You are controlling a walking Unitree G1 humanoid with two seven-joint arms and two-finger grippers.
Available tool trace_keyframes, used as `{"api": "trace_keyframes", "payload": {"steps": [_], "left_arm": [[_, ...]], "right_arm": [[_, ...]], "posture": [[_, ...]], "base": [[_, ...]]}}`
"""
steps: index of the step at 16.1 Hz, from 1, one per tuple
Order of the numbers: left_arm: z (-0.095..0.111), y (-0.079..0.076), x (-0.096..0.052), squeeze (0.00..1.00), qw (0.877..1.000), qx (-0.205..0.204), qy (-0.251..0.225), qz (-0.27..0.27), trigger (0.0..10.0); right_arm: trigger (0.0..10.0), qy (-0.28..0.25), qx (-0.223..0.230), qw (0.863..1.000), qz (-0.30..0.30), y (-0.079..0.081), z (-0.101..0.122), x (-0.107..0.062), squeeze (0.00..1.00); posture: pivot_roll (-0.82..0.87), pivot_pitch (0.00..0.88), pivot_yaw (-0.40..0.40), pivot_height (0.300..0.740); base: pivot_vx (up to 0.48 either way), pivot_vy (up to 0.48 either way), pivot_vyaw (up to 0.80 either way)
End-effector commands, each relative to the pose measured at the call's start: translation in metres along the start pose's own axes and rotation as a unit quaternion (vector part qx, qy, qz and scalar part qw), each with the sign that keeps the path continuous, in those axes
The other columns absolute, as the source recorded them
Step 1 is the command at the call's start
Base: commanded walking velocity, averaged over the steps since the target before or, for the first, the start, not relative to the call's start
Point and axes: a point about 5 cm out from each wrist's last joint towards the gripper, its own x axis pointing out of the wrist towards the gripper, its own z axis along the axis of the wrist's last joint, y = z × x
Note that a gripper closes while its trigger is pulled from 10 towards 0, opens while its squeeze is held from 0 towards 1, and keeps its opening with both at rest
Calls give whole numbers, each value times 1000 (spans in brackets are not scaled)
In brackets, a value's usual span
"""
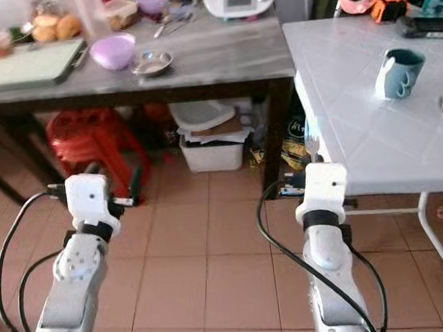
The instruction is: Setting the table
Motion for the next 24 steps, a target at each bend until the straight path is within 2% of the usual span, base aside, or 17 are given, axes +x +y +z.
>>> {"api": "trace_keyframes", "payload": {"steps": [1, 4, 5, 7, 10, 16, 24], "left_arm": [[3, -6, 4, 0, 1000, -6, -3, -11, 10000], [4, -6, 5, 0, 1000, -3, -6, -13, 10000], [4, -6, 6, 0, 1000, -2, -6, -13, 10000], [3, -8, 7, 0, 1000, 0, -6, -12, 10000], [3, -4, 9, 0, 1000, 7, -7, 5, 10000], [0, -2, 8, 0, 1000, 10, -2, 21, 10000], [0, -5, 10, 0, 1000, 4, -1, 16, 10000]], "right_arm": [[10000, -9, -2, 1000, -8, -5, 3, 1, 0], [10000, -5, 5, 1000, 11, 0, 5, 3, 0], [10000, -10, -8, 1000, 15, 0, 8, 5, 0], [10000, -11, 6, 999, 39, 3, 9, 5, 0], [10000, -20, 21, 999, 37, 4, 12, 5, 0], [10000, -25, 22, 998, 48, 6, 15, 4, 0], [10000, -21, 31, 998, 46, 7, 15, 3, 0]], "posture": [[-59, 0, 56, 740], [-62, 0, 58, 740], [-67, 0, 58, 740], [-63, 0, 53, 740], [-60, 0, 46, 740], [-66, 0, 47, 740], [-70, 0, 53, 740]], "base": [[442, 0, 0], [431, 0, 0], [435, 0, 0], [431, 0, 0], [431, 0, 0], [431, 0, 81], [390, 280, 66]]}}
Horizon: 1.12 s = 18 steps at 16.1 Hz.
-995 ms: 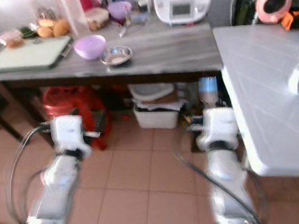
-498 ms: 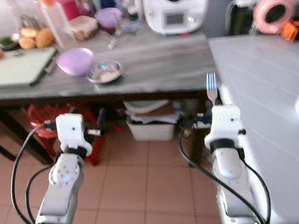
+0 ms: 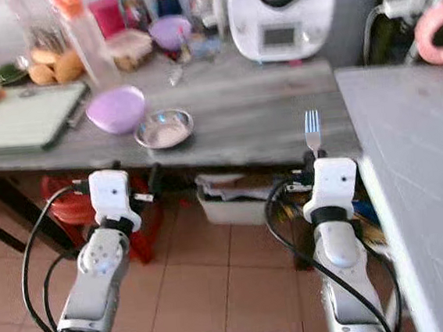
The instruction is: Setting the table
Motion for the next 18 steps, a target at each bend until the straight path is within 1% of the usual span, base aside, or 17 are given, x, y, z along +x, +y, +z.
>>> {"api": "trace_keyframes", "payload": {"steps": [1, 3, 7, 14, 15, 16, 18], "left_arm": [[0, 12, 0, 0, 1000, 4, 3, 19, 10000], [1, 11, 0, 0, 1000, 3, 2, 17, 10000], [3, 10, 0, 0, 1000, 17, -5, 9, 10000], [3, 6, -2, 0, 1000, 17, -8, -3, 10000], [3, 6, -3, 0, 1000, 21, -8, -3, 10000], [2, 7, -4, 0, 1000, 19, -6, -3, 10000], [3, 9, -5, 0, 1000, 8, -8, 0, 10000]], "right_arm": [[10000, -13, 15, 1000, 11, 9, 7, 1, 0], [10000, -12, 15, 1000, 9, 9, 7, 2, 0], [10000, -13, 16, 1000, 7, 9, 7, 3, 0], [10000, -12, 16, 1000, 5, 9, 6, 4, 0], [10000, -8, 5, 1000, 2, 9, 4, 4, 0], [10000, -4, 11, 1000, -2, 9, 2, 4, 0], [10000, -4, 10, 1000, -1, 9, 2, 4, 0]], "posture": [[-70, 0, 54, 740], [-69, 0, 55, 740], [-66, 0, 56, 740], [-66, 0, 55, 740], [-66, 0, 55, 740], [-64, 0, 54, 740], [-62, 0, 53, 740]], "base": [[319, 356, 0], [268, 398, 0], [295, 372, 0], [480, 0, 0], [435, 0, 0], [337, 0, 0], [0, 0, 0]]}}
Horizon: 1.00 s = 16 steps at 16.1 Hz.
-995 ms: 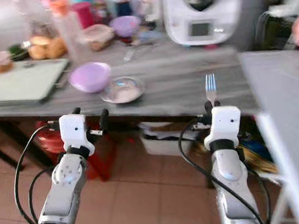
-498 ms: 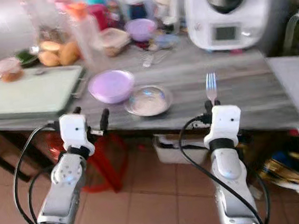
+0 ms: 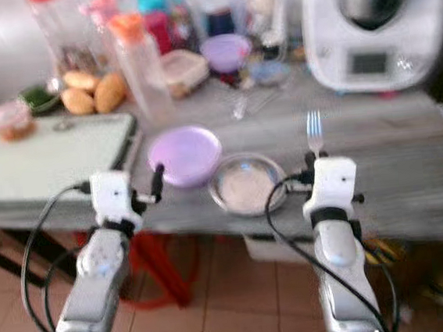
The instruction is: Setting the table
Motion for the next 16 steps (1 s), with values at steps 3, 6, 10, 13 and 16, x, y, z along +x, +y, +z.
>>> {"api": "trace_keyframes", "payload": {"steps": [3, 6, 10, 13, 16], "left_arm": [[-4, 9, -6, 0, 1000, 5, 9, 12, 10000], [-7, 13, -24, 0, 999, 25, 19, -24, 10000], [-13, 26, -45, 0, 998, 33, 46, -41, 10000], [-12, 27, -47, 0, 997, 32, 53, -52, 10000], [-10, 26, -49, 0, 996, 29, 56, -62, 10000]], "right_arm": [[10000, -4, 4, 1000, 5, 6, 2, 0, 0], [10000, 14, -24, 998, -49, -9, -6, -1, 0], [10000, 56, -26, 991, -120, -33, -20, -12, 0], [10000, 78, -23, 987, -139, -40, -24, -12, 0], [10000, 89, -1, 986, -138, -39, -25, -7, 0]], "posture": [[-58, 0, 51, 740], [-45, 0, 53, 740], [-37, 0, 61, 740], [-40, 0, 65, 740], [-34, 0, 74, 740]], "base": [[0, 0, 0], [0, 0, 0], [0, 0, 0], [0, 0, 0], [0, 0, 0]]}}
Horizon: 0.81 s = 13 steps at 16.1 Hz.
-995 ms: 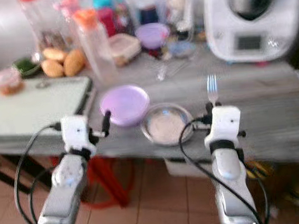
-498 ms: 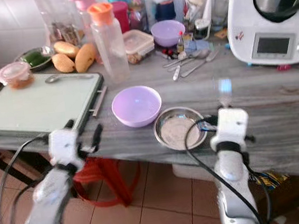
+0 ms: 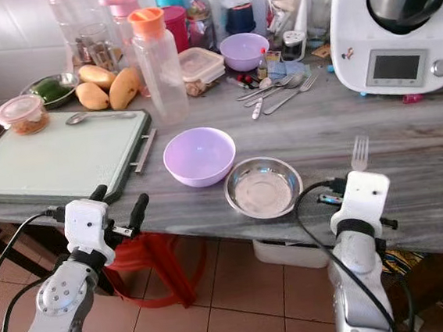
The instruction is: Setting the table
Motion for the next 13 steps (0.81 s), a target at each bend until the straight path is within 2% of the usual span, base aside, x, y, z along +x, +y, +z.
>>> {"api": "trace_keyframes", "payload": {"steps": [1, 2, 4, 6, 13], "left_arm": [[4, 1, -2, 0, 1000, 4, 0, -8, 10000], [4, 2, -3, 0, 1000, 3, 2, -10, 10000], [5, 2, -5, 0, 1000, 3, 5, -13, 10000], [5, 3, -6, 0, 1000, 2, 7, -14, 10000], [7, 6, -6, 0, 1000, 1, 14, -10, 10000]], "right_arm": [[10000, 18, 25, 999, 8, 5, -1, 4, 0], [10000, 32, 42, 999, -3, 3, -3, 5, 0], [10000, 39, 44, 998, -4, 2, -5, 4, 0], [10000, 41, 47, 998, 0, 3, -6, 2, 0], [10000, 44, 70, 996, 40, 17, 3, 17, 0]], "posture": [[-30, 0, 76, 740], [-27, 0, 77, 740], [-24, 0, 79, 740], [-24, 0, 80, 740], [-19, 0, 78, 740]], "base": [[0, 0, 0], [0, 0, 0], [0, 0, 0], [0, 0, -800], [0, 0, 0]]}}
